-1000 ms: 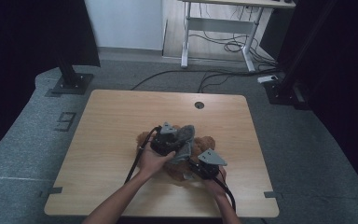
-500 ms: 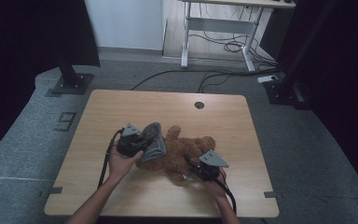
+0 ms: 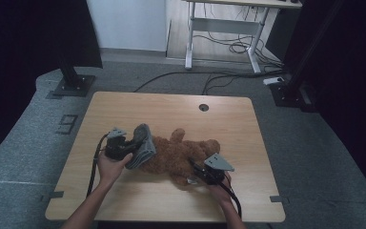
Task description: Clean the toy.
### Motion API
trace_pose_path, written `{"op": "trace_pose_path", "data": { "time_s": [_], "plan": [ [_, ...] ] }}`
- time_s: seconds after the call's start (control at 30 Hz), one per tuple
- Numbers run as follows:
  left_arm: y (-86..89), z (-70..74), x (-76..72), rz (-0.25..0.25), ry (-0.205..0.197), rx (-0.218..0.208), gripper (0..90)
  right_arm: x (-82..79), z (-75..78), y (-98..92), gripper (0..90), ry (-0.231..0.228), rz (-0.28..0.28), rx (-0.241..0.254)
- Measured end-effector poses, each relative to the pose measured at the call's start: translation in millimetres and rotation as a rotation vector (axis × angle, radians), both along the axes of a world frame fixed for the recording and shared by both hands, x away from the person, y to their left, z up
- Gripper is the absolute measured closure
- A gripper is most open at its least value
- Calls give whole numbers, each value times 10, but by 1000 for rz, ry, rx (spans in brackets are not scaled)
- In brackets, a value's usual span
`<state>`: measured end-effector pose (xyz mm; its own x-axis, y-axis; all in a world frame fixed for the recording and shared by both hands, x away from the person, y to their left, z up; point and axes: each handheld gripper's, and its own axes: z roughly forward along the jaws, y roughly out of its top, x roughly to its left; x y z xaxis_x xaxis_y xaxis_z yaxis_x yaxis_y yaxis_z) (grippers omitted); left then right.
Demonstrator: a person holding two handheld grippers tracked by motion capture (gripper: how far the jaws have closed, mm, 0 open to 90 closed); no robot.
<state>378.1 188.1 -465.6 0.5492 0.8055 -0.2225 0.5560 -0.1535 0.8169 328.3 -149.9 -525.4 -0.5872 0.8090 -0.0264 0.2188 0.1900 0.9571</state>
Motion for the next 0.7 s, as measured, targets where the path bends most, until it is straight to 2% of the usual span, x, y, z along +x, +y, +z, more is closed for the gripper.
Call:
{"op": "trace_pose_path", "data": {
  "time_s": [0.13,0.27,0.3,0.4,0.5,0.57,0.6,0.7],
  "plan": [
    [-350,200,17,-71,-33,7,760,0,2,1,572,0,1,0],
    [-883,363,96,-153,-54,53,758,9,5,-3,569,4,2,0],
    [-1082,396,121,-183,-50,64,758,8,5,-2,569,6,2,1],
    [-1393,395,167,-227,-35,86,758,3,6,0,569,1,5,-3],
    [-1673,306,212,-257,-5,124,757,-4,7,0,567,-8,11,-15],
    [-1751,220,227,-259,-10,180,756,-16,8,-3,565,-13,16,-26],
    [-1753,193,233,-257,-9,184,756,-18,4,-5,564,-15,18,-32],
    [-1631,153,284,-250,42,122,756,-23,-9,-7,563,-21,24,-36]
  ]
}}
